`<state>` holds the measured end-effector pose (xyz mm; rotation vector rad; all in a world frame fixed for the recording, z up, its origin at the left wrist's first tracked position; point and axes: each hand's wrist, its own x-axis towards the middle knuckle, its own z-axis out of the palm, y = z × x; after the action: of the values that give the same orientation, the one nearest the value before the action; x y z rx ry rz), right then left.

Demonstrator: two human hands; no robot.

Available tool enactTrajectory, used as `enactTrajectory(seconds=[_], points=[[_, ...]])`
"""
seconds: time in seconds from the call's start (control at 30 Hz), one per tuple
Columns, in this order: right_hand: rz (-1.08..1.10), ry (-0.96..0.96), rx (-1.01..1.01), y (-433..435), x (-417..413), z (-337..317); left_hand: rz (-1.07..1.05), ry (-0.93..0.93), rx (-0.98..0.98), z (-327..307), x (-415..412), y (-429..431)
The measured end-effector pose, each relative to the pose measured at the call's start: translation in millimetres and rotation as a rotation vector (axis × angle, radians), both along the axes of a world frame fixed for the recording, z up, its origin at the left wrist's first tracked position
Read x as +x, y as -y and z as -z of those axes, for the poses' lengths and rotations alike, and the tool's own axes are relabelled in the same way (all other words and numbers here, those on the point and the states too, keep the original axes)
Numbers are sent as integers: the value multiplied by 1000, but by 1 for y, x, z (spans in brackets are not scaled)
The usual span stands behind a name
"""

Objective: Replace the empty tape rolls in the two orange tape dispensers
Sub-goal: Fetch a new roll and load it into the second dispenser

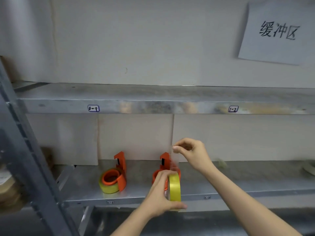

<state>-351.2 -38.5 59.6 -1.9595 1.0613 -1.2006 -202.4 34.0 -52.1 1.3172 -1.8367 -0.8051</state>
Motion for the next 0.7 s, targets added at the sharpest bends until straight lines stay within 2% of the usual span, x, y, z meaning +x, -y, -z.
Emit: enactTrajectory(seconds=[0.17,0.33,0.7], points=[[-48,-38,-49,-4,5,-6,-66,-141,19,-8,-2,16],[-72,-101,-81,-7,7,-5,-66,-98,-16,-9,1,24],[-1,-56,-80,6,-4,-12,-46,-74,-12,-3,-4,27]])
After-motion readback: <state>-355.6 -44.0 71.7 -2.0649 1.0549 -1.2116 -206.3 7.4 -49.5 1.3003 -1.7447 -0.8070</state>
